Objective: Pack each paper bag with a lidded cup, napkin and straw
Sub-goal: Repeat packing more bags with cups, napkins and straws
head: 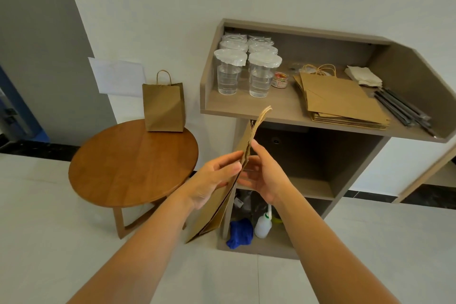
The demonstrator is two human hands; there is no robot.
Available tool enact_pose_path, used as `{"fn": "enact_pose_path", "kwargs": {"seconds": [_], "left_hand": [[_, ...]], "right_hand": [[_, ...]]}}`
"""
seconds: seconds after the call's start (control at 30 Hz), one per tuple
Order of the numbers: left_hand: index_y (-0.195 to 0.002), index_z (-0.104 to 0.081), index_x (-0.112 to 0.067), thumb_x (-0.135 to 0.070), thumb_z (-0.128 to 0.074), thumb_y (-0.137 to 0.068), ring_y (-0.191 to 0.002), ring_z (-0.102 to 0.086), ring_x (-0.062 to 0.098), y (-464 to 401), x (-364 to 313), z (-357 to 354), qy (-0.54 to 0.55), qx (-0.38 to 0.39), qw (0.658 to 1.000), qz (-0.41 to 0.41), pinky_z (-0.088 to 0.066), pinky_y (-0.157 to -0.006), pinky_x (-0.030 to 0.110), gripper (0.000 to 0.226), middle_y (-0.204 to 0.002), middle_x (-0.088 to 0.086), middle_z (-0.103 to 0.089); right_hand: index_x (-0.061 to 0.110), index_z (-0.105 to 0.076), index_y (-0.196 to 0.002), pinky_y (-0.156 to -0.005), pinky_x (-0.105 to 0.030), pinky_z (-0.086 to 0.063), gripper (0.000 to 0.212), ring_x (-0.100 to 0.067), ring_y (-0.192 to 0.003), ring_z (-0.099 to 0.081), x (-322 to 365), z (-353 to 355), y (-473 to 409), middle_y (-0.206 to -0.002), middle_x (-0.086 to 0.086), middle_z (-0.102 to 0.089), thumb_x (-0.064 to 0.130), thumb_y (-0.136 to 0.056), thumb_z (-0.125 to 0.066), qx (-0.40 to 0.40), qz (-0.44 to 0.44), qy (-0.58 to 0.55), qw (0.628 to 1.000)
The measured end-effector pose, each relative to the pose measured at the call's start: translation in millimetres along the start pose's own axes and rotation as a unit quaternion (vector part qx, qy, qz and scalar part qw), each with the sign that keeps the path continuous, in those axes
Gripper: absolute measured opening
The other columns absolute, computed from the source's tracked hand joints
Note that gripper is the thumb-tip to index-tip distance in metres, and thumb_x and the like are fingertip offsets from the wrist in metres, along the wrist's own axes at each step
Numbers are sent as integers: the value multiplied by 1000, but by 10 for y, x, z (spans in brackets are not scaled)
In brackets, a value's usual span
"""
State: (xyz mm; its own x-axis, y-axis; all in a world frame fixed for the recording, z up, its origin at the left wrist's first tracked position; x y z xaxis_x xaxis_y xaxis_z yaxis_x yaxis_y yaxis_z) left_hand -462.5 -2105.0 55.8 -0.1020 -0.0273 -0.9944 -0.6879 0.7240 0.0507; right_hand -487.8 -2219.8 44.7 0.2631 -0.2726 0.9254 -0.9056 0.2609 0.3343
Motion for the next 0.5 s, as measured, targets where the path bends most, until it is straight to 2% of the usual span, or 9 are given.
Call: {"fn": "enact_pose_path", "kwargs": {"seconds": [0.07,0.1,0.2,0.27,0.37,0.43,0.5], "left_hand": [[-131,-52,-23,-50,-61,-82,-111,-60,9,-9,48,21,-11,-15,1000,11,-51,-86,20,57,-119,-4,-66],[-131,-52,-22,-48,-55,-80,-112,-59,9,-14,68,33,-17,-20,1000,15,-51,-85,20,58,-120,-4,-65],[-134,-51,-22,-50,-51,-77,-119,-54,9,-25,76,70,-13,-37,999,17,-47,-91,24,64,-126,-7,-61],[-130,-52,-25,-51,-50,-77,-123,-50,10,-37,62,110,5,-55,998,14,-45,-96,30,59,-128,-7,-59],[-125,-55,-25,-49,-50,-78,-124,-50,14,-49,12,163,53,-87,995,8,-42,-103,45,52,-128,-3,-60],[-122,-57,-23,-49,-51,-78,-121,-53,17,-63,-37,181,82,-106,991,2,-42,-102,52,51,-122,0,-63],[-113,-59,-26,-49,-50,-76,-115,-56,18,-81,-100,184,91,-125,988,-2,-45,-98,53,44,-113,0,-65]], "right_hand": [[9,-67,-104,-89,-42,-54,53,-27,-97,-67,-13,-8,-25,-101,-11,-70,56,-86,-52,4,-12,6,1000],[10,-67,-102,-91,-44,-52,53,-27,-99,-66,-30,-9,-42,-102,-11,-70,57,-86,-52,8,-20,-5,1000],[12,-66,-106,-99,-50,-46,50,-30,-107,-62,-56,-34,-75,-112,-12,-66,55,-84,-54,30,-30,-49,998],[11,-64,-113,-101,-52,-44,57,-30,-111,-60,-41,-56,-84,-116,-13,-65,56,-79,-57,46,-20,-61,997],[11,-62,-118,-100,-53,-44,64,-30,-113,-59,-14,-94,-100,-117,-15,-64,56,-73,-56,81,3,-52,995],[10,-62,-118,-95,-49,-49,60,-29,-110,-61,6,-114,-99,-113,-15,-65,52,-75,-55,97,16,-32,995],[9,-60,-117,-87,-41,-54,50,-26,-100,-63,24,-148,-84,-101,-11,-66,46,-83,-53,119,34,-5,992]]}}
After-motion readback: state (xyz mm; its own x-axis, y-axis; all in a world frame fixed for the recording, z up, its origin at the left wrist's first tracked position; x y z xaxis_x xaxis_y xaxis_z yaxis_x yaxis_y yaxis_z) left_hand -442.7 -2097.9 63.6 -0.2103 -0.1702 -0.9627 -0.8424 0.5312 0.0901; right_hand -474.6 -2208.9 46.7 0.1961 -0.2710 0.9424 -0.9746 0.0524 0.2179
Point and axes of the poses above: each hand's wrist, its own y-axis away from the middle knuckle, its own z-axis out of the back of the hand, x = y × z, the point moved 6 cm from there along -y, towards the middle knuckle
